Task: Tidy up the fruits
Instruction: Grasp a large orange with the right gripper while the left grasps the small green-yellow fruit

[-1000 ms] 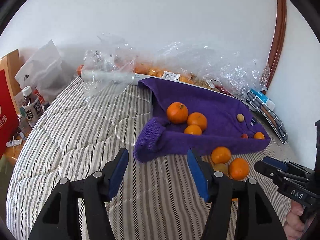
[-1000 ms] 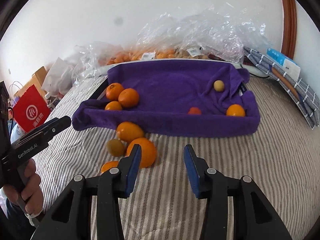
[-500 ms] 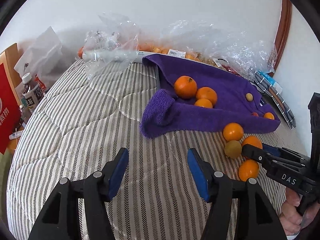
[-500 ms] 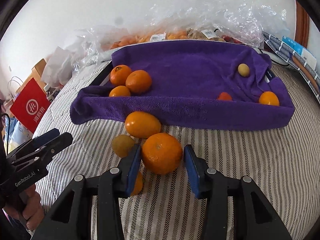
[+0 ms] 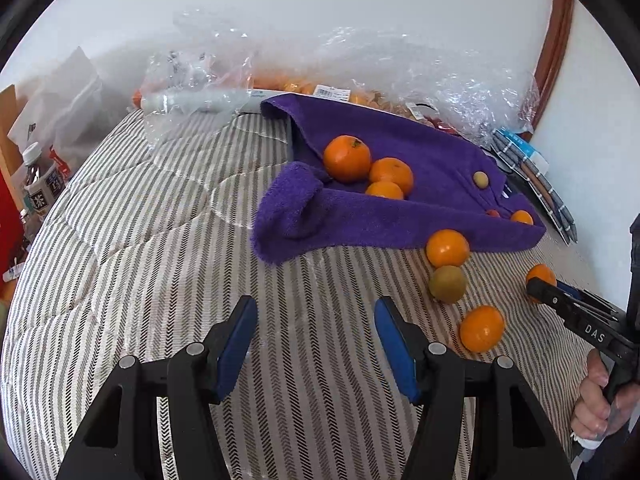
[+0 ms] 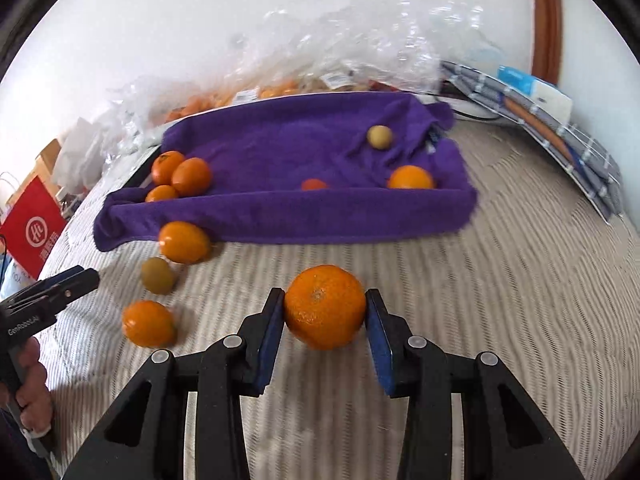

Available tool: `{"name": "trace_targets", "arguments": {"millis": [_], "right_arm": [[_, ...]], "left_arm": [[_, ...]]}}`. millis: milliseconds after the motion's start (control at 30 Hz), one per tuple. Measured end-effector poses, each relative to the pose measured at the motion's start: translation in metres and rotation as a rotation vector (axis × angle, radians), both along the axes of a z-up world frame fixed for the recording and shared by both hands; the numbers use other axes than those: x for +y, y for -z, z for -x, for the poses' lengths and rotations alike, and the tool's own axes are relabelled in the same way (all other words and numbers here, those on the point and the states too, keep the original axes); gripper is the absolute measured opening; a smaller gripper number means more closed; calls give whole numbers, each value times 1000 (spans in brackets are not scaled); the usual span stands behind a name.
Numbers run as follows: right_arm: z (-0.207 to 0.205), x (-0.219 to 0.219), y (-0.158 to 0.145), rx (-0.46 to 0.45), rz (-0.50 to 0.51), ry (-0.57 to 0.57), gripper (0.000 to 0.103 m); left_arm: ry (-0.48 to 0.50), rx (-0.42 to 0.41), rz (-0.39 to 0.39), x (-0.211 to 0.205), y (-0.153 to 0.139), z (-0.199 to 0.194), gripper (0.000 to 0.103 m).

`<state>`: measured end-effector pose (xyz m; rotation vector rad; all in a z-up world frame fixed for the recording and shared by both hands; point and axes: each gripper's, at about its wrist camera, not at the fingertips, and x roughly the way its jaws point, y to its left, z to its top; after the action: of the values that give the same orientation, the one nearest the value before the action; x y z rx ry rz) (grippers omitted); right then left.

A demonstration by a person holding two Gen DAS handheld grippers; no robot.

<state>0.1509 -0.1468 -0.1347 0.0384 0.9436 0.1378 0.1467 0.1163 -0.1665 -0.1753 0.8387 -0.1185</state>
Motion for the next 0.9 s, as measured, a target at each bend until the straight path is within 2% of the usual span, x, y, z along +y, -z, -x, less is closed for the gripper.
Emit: {"name": "trace_targets", "arguments": {"millis": [200, 333, 567, 767, 833, 900], "right_arm": [[9, -30, -4, -36, 25, 43, 40], [10, -43, -3, -31, -13, 42, 40], [9, -48, -2, -28, -70, 32, 40], [8, -52, -1, -15, -92, 58, 40], [8, -53, 0, -14, -96, 60, 40], [8, -52, 0, -11, -98, 55, 40]], "left_arm": [[58, 2, 48, -15, -5, 1, 59], [93, 28, 119, -34, -9, -7, 59], [114, 58, 87, -66, -9, -26, 59], [105, 112, 86, -77, 2, -40, 40], [119, 82, 69, -79, 3, -38, 27], [133, 59, 85, -75, 6, -35, 27]]}}
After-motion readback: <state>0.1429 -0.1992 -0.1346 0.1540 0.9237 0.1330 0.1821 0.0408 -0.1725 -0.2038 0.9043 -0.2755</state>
